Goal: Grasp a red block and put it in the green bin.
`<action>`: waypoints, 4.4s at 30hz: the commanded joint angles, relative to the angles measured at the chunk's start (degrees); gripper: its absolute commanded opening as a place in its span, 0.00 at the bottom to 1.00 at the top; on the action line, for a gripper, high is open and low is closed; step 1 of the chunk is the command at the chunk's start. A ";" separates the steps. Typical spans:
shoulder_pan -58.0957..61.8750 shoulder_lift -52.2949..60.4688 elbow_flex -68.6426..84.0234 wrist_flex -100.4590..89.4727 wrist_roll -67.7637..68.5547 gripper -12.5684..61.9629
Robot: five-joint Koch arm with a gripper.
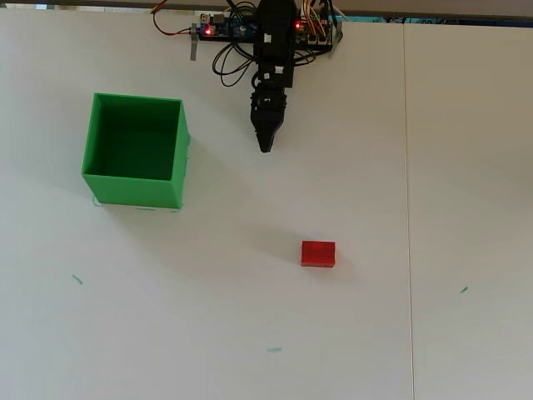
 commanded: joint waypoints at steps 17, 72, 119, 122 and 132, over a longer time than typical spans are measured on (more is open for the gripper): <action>0.18 4.66 3.60 2.64 -0.18 0.62; -2.37 -31.11 -92.11 70.22 -18.81 0.66; -17.49 -77.96 -146.60 98.09 -26.02 0.68; -17.05 -77.08 -147.57 100.90 -27.07 0.68; -15.73 -76.03 -154.69 105.38 -25.31 0.67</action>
